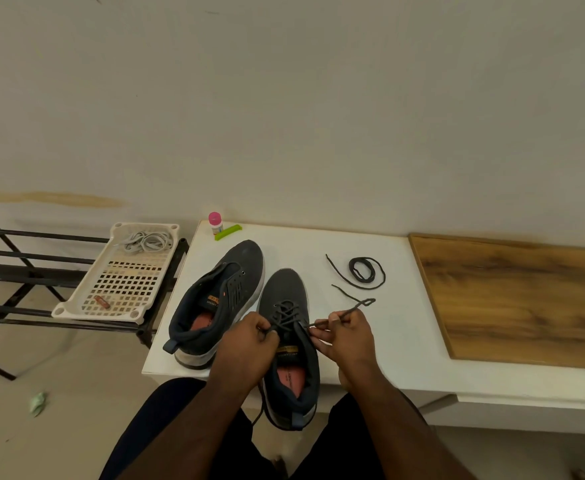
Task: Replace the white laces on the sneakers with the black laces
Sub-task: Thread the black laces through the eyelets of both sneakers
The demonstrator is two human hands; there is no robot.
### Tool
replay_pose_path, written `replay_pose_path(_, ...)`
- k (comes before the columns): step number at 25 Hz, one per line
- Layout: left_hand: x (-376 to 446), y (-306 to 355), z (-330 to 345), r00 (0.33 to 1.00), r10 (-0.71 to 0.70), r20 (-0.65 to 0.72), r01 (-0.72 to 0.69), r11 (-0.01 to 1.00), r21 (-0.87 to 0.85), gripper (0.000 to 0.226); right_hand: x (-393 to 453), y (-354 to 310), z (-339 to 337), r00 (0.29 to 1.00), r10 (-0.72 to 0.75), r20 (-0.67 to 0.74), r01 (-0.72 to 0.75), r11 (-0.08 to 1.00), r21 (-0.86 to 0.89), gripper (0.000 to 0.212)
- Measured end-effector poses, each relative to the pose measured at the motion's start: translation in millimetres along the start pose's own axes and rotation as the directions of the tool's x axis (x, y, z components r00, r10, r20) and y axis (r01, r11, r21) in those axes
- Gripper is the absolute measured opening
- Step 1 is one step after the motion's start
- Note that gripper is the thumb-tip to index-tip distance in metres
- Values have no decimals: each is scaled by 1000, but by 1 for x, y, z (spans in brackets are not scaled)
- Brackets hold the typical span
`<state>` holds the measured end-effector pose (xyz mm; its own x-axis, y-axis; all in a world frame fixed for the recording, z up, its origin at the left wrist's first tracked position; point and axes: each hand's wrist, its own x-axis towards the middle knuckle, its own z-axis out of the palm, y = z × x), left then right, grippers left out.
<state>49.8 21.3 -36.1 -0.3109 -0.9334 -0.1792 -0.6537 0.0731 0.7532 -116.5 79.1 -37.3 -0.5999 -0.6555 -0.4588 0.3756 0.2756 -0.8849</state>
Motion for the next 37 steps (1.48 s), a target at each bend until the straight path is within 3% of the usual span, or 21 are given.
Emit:
replay_pose_path(4,-2,1,0,1000,24,1,-24,999,24,5,-1,3,-3,1000,3,24,-3,1000,12,6)
replay_pose_path(9,-2,1,6,998,67,-11,-67,998,20,7,0,7,0,989,-105,101,126,965,-228,11)
replay_pose_path(13,3,-6,6,998,68,11,-68,998,-5,20,1,6,-1,997,-65,29,68,990,-123,8)
replay_pose_path(16,4,-7,5,997,67,24,-68,997,37,29,2,8,0,993,-86,82,101,974,-203,13)
replay_pose_path(19,6,-6,5,999,46,22,-47,999,29,20,3,7,2,992,-95,85,110,972,-206,12)
replay_pose_path(21,8,-6,4,1000,26,13,-27,999,44,9,3,4,2,995,-79,56,87,981,-171,11)
replay_pose_path(28,7,-4,-3,994,-103,22,104,993,-60,17,1,7,1,988,56,-145,-41,994,102,18)
replay_pose_path(33,4,0,-5,999,-41,11,42,999,-35,15,-2,1,1,1000,23,-11,-23,999,-47,17)
replay_pose_path(37,5,1,-6,998,-67,-13,66,993,-96,15,-3,2,1,992,42,-120,-43,999,-12,18)
